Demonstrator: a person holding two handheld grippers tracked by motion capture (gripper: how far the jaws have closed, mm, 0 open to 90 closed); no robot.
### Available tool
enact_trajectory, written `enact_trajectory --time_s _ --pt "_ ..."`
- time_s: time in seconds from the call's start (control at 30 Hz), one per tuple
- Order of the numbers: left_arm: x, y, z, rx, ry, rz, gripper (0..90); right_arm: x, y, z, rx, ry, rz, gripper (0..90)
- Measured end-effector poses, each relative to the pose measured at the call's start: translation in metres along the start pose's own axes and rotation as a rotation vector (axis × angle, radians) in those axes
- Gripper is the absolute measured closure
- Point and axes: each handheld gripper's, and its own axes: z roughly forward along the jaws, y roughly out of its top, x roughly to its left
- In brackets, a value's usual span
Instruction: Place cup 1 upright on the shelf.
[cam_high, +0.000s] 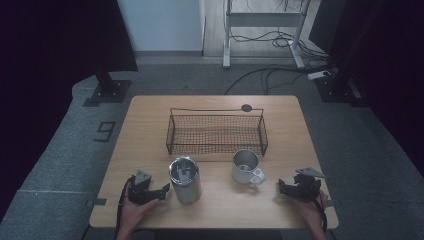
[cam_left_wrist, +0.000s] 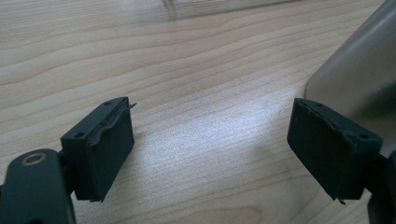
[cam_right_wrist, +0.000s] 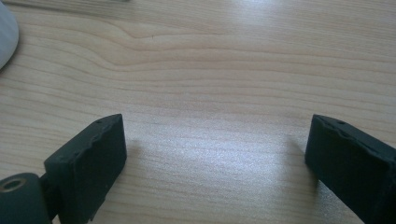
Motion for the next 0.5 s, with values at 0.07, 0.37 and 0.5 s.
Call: enact_trajectory --time_s 0.07,0.37,0.5 --pt "0.0 0.0 -0.001 -0.006 -0.01 0.0 14.6 0.0 0.0 0.0 0.001 0.001 -0.001 5.0" --pt "0.0 0.002 -0.022 -0.081 -0.089 -0.028 14.7 -0.001 0.0 0.0 0.001 0.006 -0.005 4.9" --pt "-0.003 0.005 -0.033 -0.111 -0.11 -0.022 14.6 -0.001 0.0 0.0 0.0 0.005 -0.005 5.5"
